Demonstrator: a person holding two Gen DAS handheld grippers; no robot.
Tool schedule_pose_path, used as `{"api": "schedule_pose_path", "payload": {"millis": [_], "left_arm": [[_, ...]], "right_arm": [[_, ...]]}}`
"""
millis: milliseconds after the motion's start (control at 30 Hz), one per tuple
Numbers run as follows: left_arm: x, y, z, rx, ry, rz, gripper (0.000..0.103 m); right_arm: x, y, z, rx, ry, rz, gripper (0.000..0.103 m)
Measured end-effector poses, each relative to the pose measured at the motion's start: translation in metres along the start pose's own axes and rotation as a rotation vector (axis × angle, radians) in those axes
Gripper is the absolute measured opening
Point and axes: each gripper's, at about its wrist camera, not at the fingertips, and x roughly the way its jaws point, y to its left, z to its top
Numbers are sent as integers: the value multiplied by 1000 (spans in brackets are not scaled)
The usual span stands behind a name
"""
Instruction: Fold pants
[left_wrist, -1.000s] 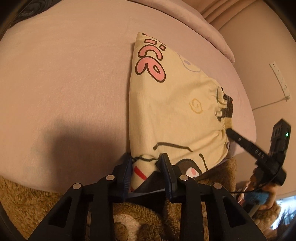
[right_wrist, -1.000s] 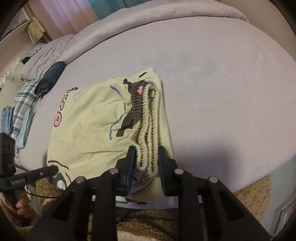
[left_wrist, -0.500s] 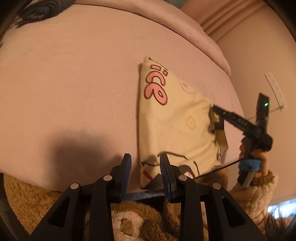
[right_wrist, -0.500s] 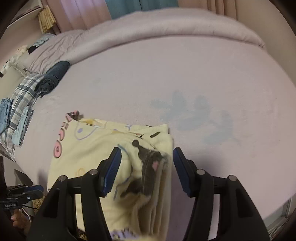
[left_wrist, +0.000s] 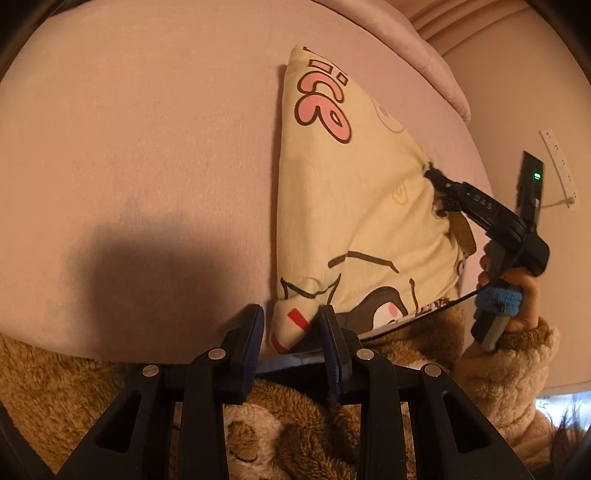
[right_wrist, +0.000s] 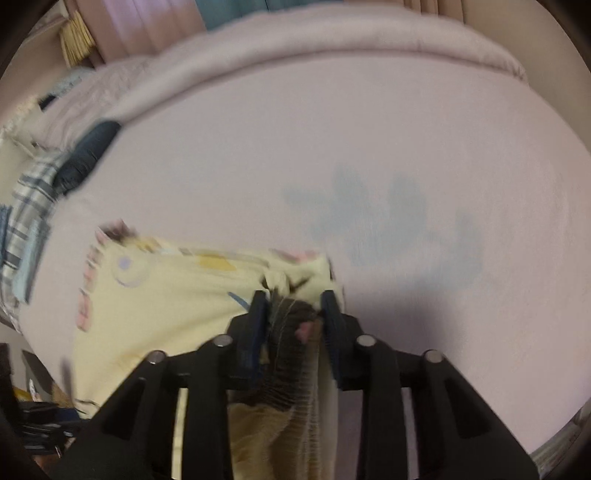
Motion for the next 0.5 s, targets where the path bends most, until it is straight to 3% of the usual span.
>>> {"api": "schedule_pose_path", "payload": {"millis": [133,367,500], "left_arm": [[-3,-1,-2,1,10,10,29],[-11,-6,-5,25,10,21,29],[-20,0,3,5,-21,21,29]], "right_arm": [[-23,0,-2,19,27,-23,53],[-82,-5,-28,52,-13,105,53],[-87,6,-46,33,-13,188,48]]}}
